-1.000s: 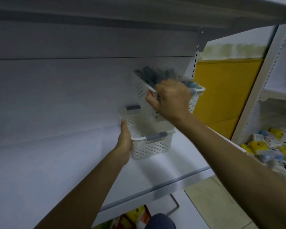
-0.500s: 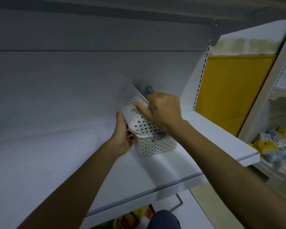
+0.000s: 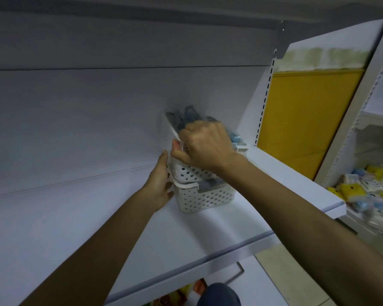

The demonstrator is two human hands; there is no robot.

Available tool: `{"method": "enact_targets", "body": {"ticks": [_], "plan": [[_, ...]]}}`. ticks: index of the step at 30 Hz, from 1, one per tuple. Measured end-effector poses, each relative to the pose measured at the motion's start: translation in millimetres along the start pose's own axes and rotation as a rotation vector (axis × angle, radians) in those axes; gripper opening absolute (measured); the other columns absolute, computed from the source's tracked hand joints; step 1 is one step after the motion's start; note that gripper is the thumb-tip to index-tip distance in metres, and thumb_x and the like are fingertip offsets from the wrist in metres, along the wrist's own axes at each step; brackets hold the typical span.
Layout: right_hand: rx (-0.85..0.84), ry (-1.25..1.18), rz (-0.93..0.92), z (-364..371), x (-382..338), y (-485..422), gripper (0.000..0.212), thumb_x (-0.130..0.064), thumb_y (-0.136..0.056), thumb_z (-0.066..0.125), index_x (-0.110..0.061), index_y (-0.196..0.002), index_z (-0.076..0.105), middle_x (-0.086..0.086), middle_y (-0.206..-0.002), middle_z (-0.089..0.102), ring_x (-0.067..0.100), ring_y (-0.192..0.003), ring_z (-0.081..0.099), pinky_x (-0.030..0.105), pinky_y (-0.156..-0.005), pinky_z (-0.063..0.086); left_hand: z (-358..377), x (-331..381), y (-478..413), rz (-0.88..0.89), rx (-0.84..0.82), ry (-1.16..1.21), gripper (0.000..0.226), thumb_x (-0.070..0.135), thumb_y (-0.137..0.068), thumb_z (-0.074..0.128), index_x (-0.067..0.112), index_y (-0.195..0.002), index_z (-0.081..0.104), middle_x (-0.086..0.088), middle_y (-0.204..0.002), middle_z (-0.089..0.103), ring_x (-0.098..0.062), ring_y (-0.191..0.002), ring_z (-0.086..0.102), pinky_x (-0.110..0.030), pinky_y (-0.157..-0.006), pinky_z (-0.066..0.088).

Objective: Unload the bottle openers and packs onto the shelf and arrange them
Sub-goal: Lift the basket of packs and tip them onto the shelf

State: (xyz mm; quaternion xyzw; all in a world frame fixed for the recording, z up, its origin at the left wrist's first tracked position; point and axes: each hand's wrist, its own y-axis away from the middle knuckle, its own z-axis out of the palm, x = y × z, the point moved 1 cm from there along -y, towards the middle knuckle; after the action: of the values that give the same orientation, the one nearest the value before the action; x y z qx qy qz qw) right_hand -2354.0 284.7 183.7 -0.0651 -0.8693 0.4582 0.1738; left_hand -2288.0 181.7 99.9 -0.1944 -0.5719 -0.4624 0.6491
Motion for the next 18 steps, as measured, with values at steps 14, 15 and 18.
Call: {"method": "enact_targets", "body": {"ticks": [14,15,18], "plan": [[-0.145,-0.195,0.201,8,-1,43,0.048,-0.045,-0.089,0.039,-0.015,-0.055,0.054,0.001,-0.054,0.053,0.016,-0.049,0.043,0.026,-0.048,0.031,12,2,3,-0.032,-0.147,0.005,0.055,0.065,-0.085,0.044,0.017,-0.083,0.069,-0.003,-0.072,0.068,-0.015,-0.063,0.065,-0.026,-0.053,0.05],[-0.109,-0.202,0.305,8,7,47,0.048,-0.044,-0.09,0.037,-0.015,-0.055,0.054,-0.002,-0.053,0.05,0.015,-0.049,0.043,0.026,-0.049,0.031,14,1,3,-0.031,-0.125,-0.035,0.042,0.055,-0.089,0.049,0.017,-0.085,0.068,-0.003,-0.071,0.068,-0.015,-0.062,0.063,-0.024,-0.052,0.048],[-0.015,-0.261,0.673,9,49,61,0.048,-0.04,-0.095,0.039,-0.016,-0.056,0.051,-0.005,-0.051,0.046,0.013,-0.048,0.042,0.028,-0.05,0.036,20,-2,3,-0.064,0.03,-0.091,0.02,0.029,-0.089,0.055,0.019,-0.106,0.06,-0.004,-0.089,0.065,-0.019,-0.08,0.058,-0.03,-0.065,0.045]]}}
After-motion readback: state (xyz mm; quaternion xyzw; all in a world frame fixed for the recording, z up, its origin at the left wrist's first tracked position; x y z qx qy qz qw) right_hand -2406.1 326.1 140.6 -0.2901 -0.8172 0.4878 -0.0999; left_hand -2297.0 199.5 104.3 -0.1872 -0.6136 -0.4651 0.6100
